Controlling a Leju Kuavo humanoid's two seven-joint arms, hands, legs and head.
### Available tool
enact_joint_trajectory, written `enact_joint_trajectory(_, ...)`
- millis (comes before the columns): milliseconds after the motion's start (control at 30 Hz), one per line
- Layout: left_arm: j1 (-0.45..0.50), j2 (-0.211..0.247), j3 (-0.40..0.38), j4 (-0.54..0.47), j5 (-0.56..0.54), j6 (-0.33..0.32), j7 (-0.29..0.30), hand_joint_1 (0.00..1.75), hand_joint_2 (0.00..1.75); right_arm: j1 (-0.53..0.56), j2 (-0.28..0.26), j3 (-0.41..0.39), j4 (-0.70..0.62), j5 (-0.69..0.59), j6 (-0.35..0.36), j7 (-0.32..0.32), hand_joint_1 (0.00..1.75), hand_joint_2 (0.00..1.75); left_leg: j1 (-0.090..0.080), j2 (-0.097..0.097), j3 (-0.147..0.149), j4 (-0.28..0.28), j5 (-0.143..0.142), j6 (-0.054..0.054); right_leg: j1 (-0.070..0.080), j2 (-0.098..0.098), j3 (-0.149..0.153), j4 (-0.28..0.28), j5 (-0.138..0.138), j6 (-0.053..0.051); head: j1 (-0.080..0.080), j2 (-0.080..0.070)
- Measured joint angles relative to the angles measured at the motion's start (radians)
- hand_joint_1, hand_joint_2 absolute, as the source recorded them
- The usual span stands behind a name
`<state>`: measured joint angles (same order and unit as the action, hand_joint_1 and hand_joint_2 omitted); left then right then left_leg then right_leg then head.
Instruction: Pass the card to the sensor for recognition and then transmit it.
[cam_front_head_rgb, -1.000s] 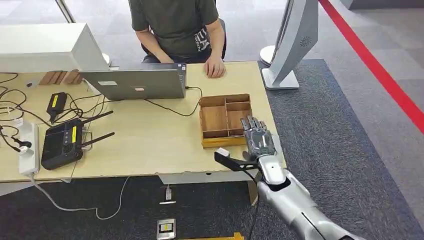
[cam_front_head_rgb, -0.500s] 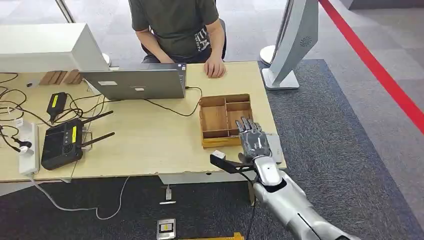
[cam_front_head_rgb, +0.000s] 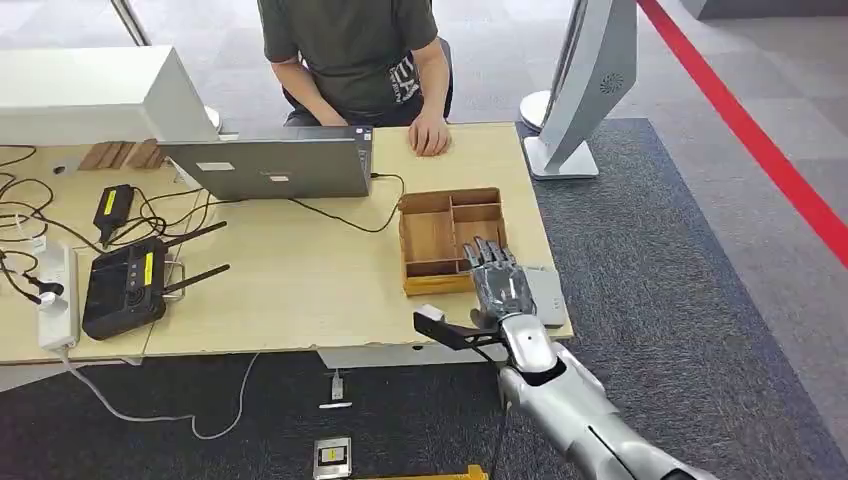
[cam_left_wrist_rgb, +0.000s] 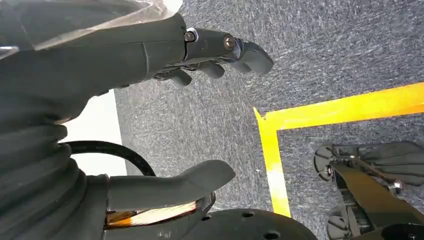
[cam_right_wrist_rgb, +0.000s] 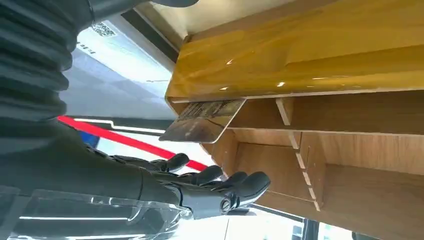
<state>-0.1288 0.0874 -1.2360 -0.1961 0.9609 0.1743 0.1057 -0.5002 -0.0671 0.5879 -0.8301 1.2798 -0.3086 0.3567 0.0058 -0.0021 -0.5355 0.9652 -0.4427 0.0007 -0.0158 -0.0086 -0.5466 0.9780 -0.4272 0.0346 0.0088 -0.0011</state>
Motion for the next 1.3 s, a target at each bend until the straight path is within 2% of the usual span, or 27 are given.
enact_joint_trajectory(1067,0.000,0.000,0.000,0.000,-0.034,-0.007,-0.006,0.00,1.75,-0.015,-0.046,-0.018,0.008,-0.013,0.007,0.017,0.02,1.75,0.000,0.000,0.000,0.000,0.000,0.000,0.000,0.000,0.000,0.000,0.000,0.000,0.000,0.000)
enact_joint_trajectory(1100,0.000,0.000,0.000,0.000,-0.035,-0.007,-0.008,0.00,1.75,-0.013,-0.047,-0.019,0.005,-0.013,0.013,0.020,1.75,1.75,0.000,0.000,0.000,0.000,0.000,0.000,0.000,0.000,0.000,0.000,0.000,0.000,0.000,0.000)
enact_joint_trajectory(1300,0.000,0.000,0.000,0.000,-0.040,-0.010,-0.011,0.00,1.75,-0.005,-0.055,-0.022,0.000,0.002,0.045,0.039,1.75,1.75,0.000,0.000,0.000,0.000,0.000,0.000,0.000,0.000,0.000,0.000,0.000,0.000,0.000,0.000)
